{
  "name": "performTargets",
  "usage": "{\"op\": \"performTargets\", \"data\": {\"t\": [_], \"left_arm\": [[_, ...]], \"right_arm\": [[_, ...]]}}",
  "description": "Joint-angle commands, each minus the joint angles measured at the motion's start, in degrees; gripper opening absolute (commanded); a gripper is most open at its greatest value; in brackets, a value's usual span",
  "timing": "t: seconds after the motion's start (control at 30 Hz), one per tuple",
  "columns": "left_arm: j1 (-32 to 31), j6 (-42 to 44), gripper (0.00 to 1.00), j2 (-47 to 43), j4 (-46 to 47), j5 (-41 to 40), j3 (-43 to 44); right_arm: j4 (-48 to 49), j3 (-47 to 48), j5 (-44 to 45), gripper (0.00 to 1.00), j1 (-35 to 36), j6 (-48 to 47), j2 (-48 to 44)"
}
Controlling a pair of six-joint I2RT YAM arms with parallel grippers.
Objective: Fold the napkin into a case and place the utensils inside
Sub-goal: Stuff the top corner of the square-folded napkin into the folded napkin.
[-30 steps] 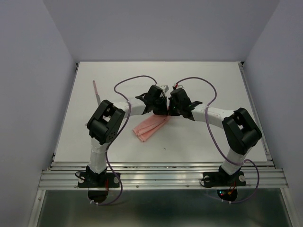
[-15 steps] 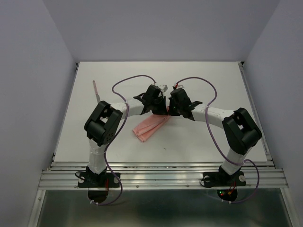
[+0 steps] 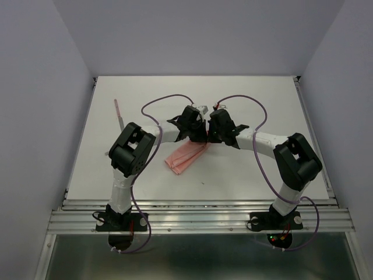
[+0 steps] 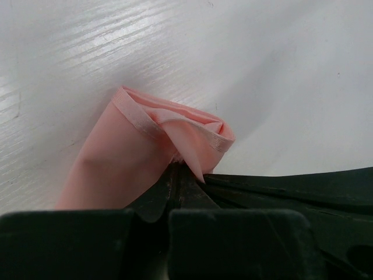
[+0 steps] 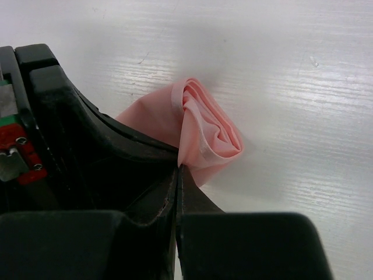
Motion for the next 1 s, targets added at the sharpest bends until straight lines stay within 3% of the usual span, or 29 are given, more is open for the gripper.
{"op": "performTargets", "data": {"t": [0.0,0.27,0.47,0.97], "left_arm": [[-0.5,0.0,0.0,-1.3,1.6,0.7,1.1],[-0.5,0.3,0.0,-6.6,-0.8,0.5,-1.9],[-0.3,1.4,0.0,-11.0,-8.5,-5.4,-0.9],[4.1,-0.2,0.0,-10.7,-11.9,-15.1,-2.8]], "right_arm": [[1.4,0.7,0.3,0.01,0.7,0.0,-1.1],[1.3,0.2,1.3,0.01,0.7,0.1,-1.4],[1.3,0.0,2.0,0.01,0.7,-0.1,-1.7],[0.9,0.8,1.4,0.01,0.7,-0.4,-1.2]]}}
